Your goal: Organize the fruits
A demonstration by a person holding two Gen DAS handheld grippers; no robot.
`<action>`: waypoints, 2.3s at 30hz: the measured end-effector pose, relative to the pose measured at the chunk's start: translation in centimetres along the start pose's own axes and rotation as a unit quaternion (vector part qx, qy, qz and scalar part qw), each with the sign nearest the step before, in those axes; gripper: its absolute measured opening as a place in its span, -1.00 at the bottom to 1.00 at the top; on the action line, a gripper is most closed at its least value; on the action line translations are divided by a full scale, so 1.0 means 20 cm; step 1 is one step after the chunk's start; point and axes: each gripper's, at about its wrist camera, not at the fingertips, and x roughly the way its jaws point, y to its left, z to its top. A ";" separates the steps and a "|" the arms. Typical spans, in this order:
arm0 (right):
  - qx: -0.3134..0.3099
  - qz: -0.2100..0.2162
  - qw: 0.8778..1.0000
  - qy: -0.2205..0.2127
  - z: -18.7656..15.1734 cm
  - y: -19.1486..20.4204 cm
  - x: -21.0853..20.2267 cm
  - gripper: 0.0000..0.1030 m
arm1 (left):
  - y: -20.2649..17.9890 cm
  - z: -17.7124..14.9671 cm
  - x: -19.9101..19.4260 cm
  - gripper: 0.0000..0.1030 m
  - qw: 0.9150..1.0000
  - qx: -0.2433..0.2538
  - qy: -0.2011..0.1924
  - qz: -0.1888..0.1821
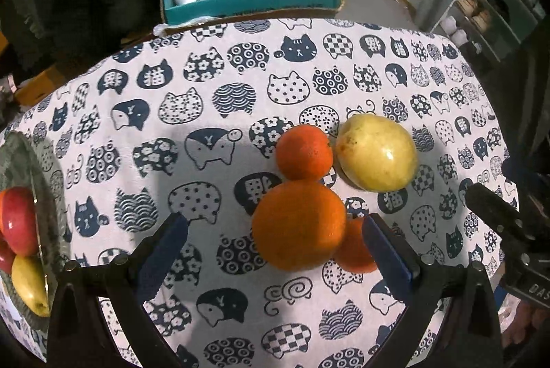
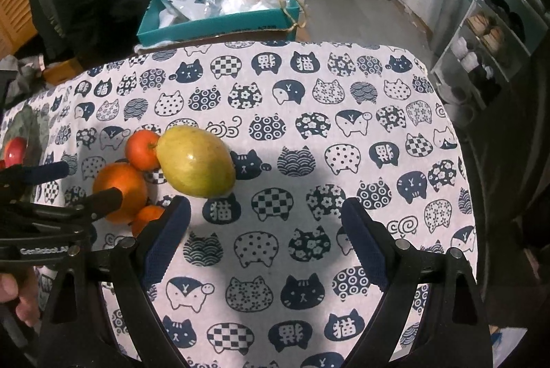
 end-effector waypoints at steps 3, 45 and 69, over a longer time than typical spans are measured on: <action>0.006 -0.001 1.000 0.004 0.00 -0.02 0.02 0.71 | 0.00 0.01 0.04 0.98 1.000 -0.006 0.008 -0.014; -0.074 0.074 0.992 0.067 0.17 0.28 0.47 0.63 | 0.34 -0.01 0.00 0.27 0.999 -0.045 -0.008 -0.009; -0.043 0.064 0.997 0.028 0.08 0.25 0.39 0.39 | 0.36 -0.04 -0.15 0.27 0.998 -0.040 -0.041 -0.002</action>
